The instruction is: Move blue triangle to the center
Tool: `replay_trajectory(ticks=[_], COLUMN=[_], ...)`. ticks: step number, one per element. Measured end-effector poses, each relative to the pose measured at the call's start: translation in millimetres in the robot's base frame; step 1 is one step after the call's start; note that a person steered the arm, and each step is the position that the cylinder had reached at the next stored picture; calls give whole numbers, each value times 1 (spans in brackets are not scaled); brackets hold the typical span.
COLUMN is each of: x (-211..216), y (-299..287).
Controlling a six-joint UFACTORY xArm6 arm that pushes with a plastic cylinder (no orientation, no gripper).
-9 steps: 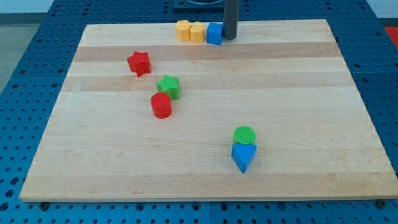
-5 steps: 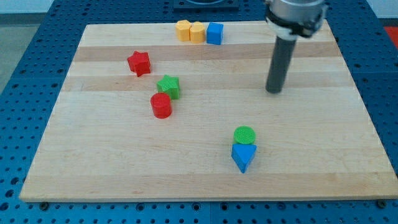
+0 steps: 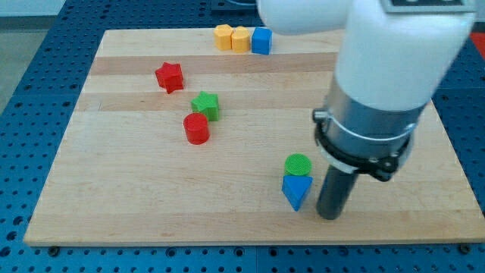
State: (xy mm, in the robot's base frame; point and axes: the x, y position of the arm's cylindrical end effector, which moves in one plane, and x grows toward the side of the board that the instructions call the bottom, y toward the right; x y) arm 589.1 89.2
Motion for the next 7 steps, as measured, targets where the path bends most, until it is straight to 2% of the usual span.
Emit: replay_trajectory(ticks=[4,7], x=[-40,-78], y=[-90,-98])
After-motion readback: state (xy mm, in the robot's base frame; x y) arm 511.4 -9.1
